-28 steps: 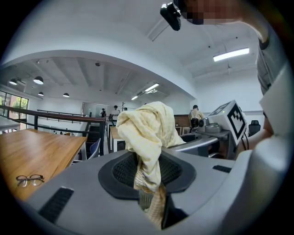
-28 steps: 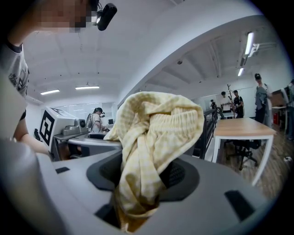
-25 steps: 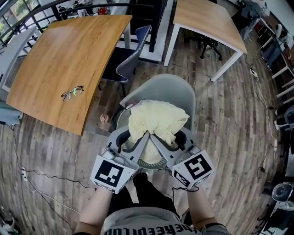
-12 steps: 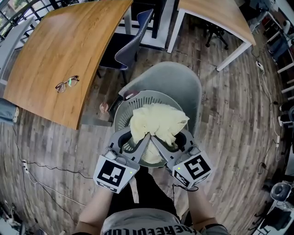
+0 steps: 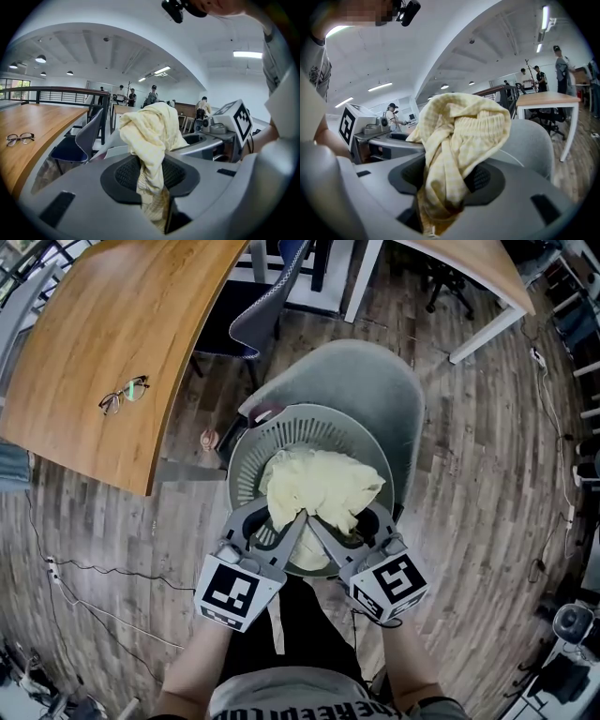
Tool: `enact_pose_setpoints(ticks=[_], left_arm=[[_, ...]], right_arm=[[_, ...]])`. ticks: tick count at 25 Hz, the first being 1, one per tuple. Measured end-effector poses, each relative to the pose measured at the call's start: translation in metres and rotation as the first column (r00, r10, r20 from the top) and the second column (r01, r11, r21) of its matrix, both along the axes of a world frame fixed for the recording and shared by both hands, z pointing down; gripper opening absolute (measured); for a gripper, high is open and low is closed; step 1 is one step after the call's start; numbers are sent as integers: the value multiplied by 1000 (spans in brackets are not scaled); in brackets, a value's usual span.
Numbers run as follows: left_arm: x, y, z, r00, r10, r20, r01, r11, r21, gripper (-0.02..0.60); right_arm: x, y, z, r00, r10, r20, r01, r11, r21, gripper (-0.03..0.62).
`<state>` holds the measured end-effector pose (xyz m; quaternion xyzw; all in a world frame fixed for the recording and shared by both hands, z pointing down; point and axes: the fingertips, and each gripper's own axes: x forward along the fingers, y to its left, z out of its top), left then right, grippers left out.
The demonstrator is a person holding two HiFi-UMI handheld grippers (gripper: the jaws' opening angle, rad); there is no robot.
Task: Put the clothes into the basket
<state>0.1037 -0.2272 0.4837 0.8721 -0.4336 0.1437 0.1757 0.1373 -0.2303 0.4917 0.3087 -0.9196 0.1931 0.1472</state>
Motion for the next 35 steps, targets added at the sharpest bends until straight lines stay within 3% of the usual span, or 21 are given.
enact_pose_setpoints(ticks=[13, 35], left_arm=[[-5, 10, 44, 1000, -10, -1, 10, 996, -85, 103], [-5, 8, 60, 999, -28, 36, 33, 992, -121, 115]], right_arm=[[-4, 11, 44, 999, -3, -41, 0, 996, -86, 225], [7, 10, 61, 997, 19, -81, -29, 993, -116, 262]])
